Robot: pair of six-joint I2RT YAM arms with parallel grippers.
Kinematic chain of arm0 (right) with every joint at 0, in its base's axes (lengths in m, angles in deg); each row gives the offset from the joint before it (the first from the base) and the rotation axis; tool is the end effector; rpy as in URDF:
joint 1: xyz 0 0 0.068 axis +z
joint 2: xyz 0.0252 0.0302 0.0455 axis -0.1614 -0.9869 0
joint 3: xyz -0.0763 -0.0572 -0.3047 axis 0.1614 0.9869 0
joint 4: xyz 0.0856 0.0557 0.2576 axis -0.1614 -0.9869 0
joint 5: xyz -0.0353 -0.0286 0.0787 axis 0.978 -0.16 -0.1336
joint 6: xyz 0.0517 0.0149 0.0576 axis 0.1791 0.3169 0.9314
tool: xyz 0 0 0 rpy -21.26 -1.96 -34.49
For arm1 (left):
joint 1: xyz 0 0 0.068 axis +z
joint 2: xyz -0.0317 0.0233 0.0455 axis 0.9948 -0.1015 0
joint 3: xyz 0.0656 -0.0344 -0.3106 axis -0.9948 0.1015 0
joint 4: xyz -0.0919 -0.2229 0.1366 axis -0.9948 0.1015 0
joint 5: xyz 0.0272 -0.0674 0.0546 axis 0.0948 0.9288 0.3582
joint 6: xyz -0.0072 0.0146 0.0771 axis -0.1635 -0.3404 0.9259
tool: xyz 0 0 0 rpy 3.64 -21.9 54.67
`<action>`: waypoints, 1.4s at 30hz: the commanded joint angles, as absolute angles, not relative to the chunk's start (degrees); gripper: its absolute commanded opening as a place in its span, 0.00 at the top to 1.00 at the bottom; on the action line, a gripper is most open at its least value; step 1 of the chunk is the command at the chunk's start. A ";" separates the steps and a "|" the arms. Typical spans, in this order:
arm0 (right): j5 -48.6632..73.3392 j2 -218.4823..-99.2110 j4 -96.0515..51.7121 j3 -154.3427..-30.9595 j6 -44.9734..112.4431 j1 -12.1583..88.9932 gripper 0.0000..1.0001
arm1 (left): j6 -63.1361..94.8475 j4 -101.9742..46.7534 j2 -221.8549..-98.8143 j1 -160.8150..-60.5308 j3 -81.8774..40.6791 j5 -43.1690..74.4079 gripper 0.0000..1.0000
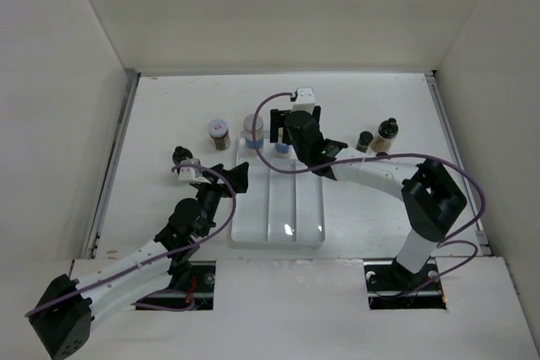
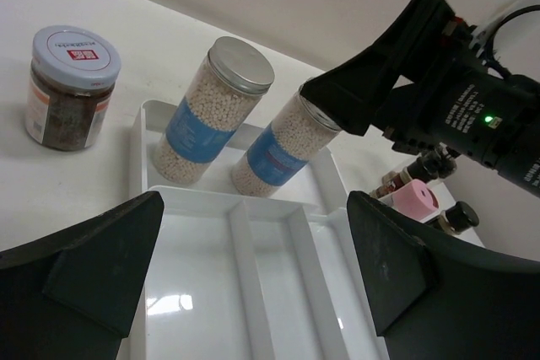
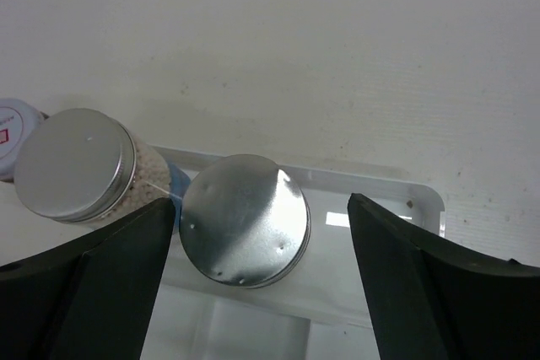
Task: Organize the condiment bottles
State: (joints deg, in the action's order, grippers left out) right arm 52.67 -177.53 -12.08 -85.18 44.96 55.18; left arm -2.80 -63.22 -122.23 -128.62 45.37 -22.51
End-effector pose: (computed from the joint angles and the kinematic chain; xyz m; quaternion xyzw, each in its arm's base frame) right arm 0.3384 0.2965 0.2855 -0.0391 0.8104 0.0856 0.5782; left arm 0.1369 -0.0871 0.2339 -0.1115 0.6616 -0.3013 0.6776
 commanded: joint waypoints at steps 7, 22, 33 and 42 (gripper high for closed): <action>55.66 -155.23 -10.93 -75.31 44.94 53.55 0.08 | -2.89 -66.46 -121.76 -129.91 45.59 -22.34 0.08; 54.17 -149.04 -27.56 -61.49 51.09 43.87 0.15 | -2.62 -63.65 -124.83 -130.98 43.83 -26.48 0.09; 49.24 -153.79 -21.40 -61.57 50.39 40.54 0.39 | -2.62 -64.00 -124.83 -131.50 44.01 -26.74 0.08; 50.03 -152.31 -20.61 -63.51 49.69 39.92 0.49 | -2.62 -63.56 -124.04 -131.15 44.28 -25.95 0.08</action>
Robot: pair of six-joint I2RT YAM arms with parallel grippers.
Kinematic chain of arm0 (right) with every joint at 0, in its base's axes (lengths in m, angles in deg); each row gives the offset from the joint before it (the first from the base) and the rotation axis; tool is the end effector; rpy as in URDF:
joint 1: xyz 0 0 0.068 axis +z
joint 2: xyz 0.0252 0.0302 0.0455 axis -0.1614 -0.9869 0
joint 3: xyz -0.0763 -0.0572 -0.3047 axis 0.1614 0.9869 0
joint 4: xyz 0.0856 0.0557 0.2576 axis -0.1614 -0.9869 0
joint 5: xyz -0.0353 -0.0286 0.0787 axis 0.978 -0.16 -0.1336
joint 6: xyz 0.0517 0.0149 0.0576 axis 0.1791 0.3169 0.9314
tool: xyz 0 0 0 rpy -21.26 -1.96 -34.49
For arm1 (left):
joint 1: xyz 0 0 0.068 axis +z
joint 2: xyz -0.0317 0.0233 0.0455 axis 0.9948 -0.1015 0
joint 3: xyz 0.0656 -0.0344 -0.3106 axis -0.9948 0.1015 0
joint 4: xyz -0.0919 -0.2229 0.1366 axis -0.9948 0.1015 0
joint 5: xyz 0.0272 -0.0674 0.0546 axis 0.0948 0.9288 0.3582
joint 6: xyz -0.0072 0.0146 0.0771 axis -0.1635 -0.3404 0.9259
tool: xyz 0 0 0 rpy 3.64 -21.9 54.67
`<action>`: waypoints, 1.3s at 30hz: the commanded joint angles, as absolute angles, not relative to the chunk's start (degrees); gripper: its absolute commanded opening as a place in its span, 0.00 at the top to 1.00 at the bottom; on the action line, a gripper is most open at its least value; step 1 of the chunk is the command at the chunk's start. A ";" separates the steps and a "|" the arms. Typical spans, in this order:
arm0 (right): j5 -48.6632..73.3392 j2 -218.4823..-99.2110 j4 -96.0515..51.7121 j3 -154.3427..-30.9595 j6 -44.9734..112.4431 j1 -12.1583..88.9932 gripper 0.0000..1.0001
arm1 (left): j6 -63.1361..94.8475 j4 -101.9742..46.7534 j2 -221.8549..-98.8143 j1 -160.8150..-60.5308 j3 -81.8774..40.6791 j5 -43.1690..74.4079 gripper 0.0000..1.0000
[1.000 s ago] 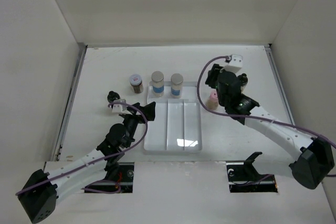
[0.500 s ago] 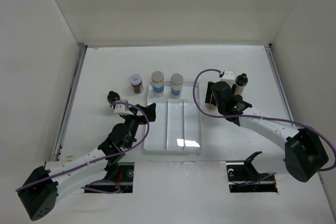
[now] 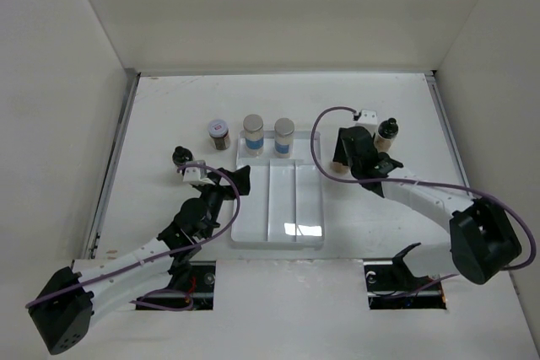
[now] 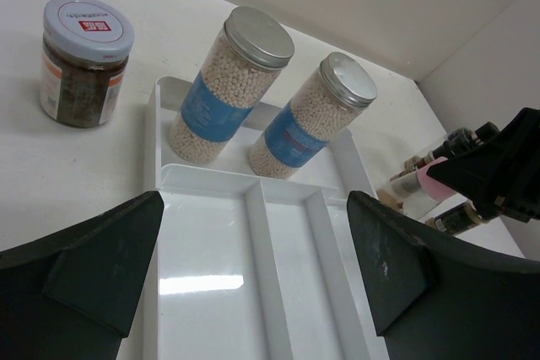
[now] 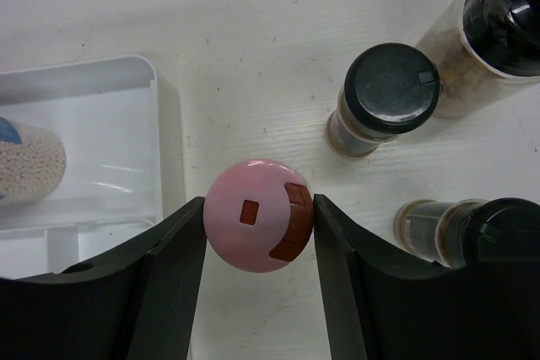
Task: Organize the condiment bottles
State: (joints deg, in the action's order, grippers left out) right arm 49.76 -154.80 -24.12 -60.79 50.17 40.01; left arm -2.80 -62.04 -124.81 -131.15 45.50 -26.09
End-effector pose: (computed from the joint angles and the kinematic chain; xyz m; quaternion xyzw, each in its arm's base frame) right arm 0.2831 0.1291 0.2464 0.0607 0.8661 -0.0041 0.4961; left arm 0.1376 -0.0928 0.2238 -0.1098 0.6842 -0.2773 0.6655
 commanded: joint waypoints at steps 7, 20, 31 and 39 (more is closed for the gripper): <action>51.09 -148.86 -17.01 -68.25 46.43 48.79 0.49 | -2.71 -64.00 -125.53 -131.50 43.92 -26.39 0.08; 51.09 -167.75 -11.91 -78.27 46.17 49.67 0.48 | -2.89 -57.51 -124.22 -128.60 42.79 -29.02 0.09; 54.16 -171.11 -11.47 -77.67 46.43 49.59 0.20 | -2.98 -38.80 -125.97 -128.26 27.25 -37.90 0.08; 53.99 -157.42 -11.56 -70.73 45.82 49.67 0.06 | -2.53 -26.30 -140.01 -115.35 8.34 -26.76 0.12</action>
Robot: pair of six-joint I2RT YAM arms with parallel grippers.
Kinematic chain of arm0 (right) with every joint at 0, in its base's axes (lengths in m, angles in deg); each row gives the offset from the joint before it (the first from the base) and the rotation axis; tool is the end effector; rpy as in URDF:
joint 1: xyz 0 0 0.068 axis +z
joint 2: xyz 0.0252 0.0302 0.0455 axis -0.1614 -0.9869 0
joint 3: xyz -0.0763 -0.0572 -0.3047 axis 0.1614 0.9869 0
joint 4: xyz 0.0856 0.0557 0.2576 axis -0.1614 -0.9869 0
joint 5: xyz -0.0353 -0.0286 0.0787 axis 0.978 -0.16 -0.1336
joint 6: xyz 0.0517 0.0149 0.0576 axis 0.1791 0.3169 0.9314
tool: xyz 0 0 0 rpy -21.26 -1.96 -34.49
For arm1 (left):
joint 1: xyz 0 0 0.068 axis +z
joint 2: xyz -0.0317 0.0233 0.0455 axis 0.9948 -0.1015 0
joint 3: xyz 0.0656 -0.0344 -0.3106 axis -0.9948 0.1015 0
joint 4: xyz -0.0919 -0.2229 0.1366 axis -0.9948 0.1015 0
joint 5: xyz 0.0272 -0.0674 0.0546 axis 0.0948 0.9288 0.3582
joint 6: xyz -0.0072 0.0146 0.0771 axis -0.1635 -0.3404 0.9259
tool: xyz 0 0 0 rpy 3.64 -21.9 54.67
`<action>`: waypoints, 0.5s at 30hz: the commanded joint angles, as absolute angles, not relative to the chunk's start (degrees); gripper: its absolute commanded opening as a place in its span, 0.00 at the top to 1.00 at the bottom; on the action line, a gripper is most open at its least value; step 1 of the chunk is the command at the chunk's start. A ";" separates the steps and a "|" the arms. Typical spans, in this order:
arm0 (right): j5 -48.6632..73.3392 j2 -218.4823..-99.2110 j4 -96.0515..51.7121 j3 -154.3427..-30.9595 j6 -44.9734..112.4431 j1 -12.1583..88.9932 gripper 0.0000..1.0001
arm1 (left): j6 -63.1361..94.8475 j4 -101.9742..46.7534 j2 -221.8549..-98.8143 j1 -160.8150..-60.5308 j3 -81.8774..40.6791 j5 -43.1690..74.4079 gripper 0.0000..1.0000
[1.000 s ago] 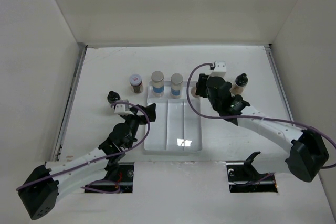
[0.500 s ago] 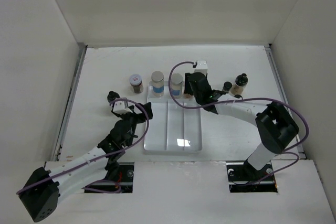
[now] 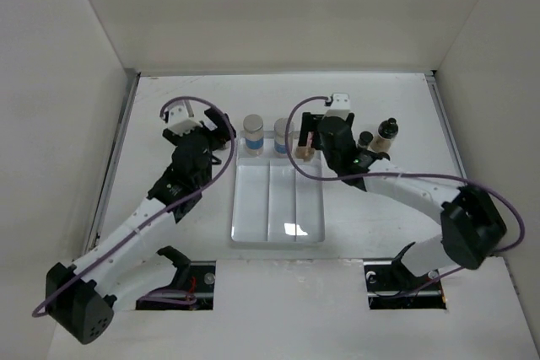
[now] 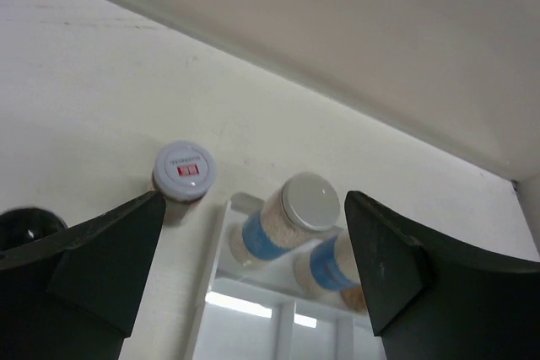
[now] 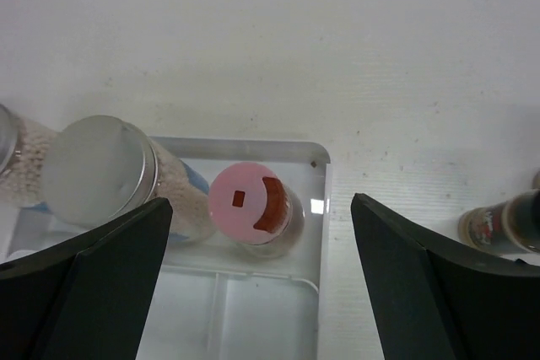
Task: Organize the condiment bottles
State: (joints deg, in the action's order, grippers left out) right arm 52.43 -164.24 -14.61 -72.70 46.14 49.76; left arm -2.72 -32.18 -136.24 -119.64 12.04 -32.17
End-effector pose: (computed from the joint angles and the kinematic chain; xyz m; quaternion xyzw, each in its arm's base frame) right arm 0.3097 0.2165 0.2894 0.0016 0.8188 0.0578 0.5712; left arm 0.2034 -0.0920 0.3509 -0.1958 0.7043 -0.1344 0.6690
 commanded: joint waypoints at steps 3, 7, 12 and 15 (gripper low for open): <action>54.08 -152.66 -11.55 -67.04 45.91 49.67 0.06 | -4.20 -25.69 -146.43 -110.68 5.79 -22.97 0.17; 54.34 -147.74 -11.03 -61.94 45.38 49.76 0.06 | -4.82 -23.49 -154.17 -107.43 0.79 -19.72 0.20; 52.59 -143.78 -6.99 -56.31 45.20 49.33 0.05 | -4.29 -20.15 -162.78 -106.98 -7.04 -19.97 0.18; 52.15 -142.63 -6.46 -55.16 46.08 48.45 0.05 | -4.29 -17.87 -167.53 -106.02 -11.08 -20.41 0.18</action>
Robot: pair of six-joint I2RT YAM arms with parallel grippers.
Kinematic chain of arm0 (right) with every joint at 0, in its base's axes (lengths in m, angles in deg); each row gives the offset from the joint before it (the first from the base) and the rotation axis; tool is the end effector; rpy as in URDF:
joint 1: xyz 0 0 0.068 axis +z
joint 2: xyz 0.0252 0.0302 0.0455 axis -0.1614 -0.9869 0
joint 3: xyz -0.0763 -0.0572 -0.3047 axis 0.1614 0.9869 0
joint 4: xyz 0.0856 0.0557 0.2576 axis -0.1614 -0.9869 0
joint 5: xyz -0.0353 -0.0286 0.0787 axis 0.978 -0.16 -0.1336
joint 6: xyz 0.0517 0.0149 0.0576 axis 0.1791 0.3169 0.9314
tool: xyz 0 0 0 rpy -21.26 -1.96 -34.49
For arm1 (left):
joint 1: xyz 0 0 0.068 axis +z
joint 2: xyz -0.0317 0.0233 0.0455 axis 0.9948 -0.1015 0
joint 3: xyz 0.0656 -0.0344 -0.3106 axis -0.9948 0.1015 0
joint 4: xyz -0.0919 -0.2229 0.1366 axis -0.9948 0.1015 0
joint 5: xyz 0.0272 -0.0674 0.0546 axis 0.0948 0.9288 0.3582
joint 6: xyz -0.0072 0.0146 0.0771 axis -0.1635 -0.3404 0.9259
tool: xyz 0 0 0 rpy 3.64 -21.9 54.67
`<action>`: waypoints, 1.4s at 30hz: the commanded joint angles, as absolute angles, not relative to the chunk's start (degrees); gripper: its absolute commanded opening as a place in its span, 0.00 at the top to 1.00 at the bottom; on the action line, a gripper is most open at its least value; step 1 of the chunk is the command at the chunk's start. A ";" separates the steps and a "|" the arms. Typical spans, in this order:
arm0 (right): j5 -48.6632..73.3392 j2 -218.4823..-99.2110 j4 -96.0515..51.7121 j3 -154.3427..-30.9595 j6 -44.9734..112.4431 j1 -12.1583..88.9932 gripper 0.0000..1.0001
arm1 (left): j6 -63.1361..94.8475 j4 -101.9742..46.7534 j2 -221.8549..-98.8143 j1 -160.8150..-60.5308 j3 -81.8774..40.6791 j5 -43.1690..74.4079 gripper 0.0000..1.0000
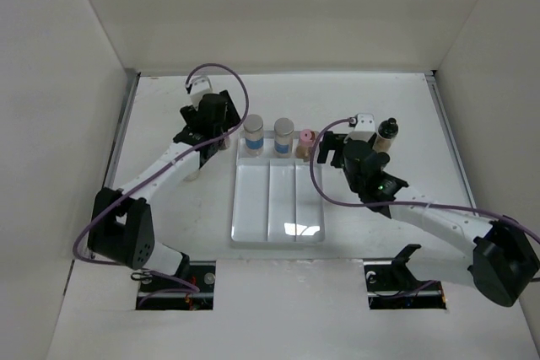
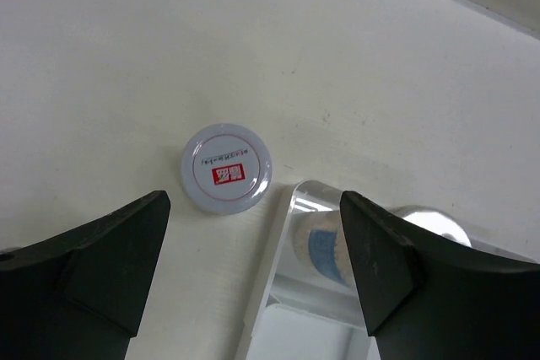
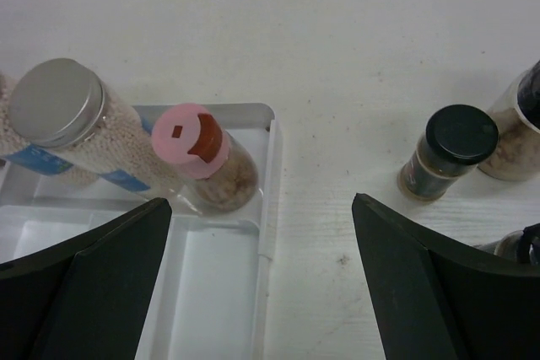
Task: Organize the condiment bottles
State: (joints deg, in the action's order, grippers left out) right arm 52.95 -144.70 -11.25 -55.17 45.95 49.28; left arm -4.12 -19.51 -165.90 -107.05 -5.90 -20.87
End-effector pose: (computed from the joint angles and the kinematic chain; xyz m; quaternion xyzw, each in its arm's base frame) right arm 0.2382 0.1517 0.2856 0.0216 0.7952 0.0757 0.6012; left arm 0.3360 -0.1070 0.3063 -0.1859 0.8261 -0.0361 0.5308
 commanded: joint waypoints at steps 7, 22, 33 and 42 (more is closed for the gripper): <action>52.67 -141.67 -6.63 -55.16 45.73 48.71 0.02 | -3.94 -14.26 -175.10 -104.26 -15.40 -20.94 0.18; 52.15 -139.99 -5.84 -54.46 45.82 48.71 0.00 | -3.85 -15.05 -182.57 -103.46 -16.02 -21.47 0.19; 51.88 -139.38 -4.88 -53.76 45.91 48.62 0.00 | -4.03 -18.65 -178.37 -103.99 -14.53 -21.73 0.62; 52.06 -139.12 -4.70 -53.49 45.99 48.45 0.00 | -3.33 -19.45 -159.92 -107.50 -10.05 -24.98 0.63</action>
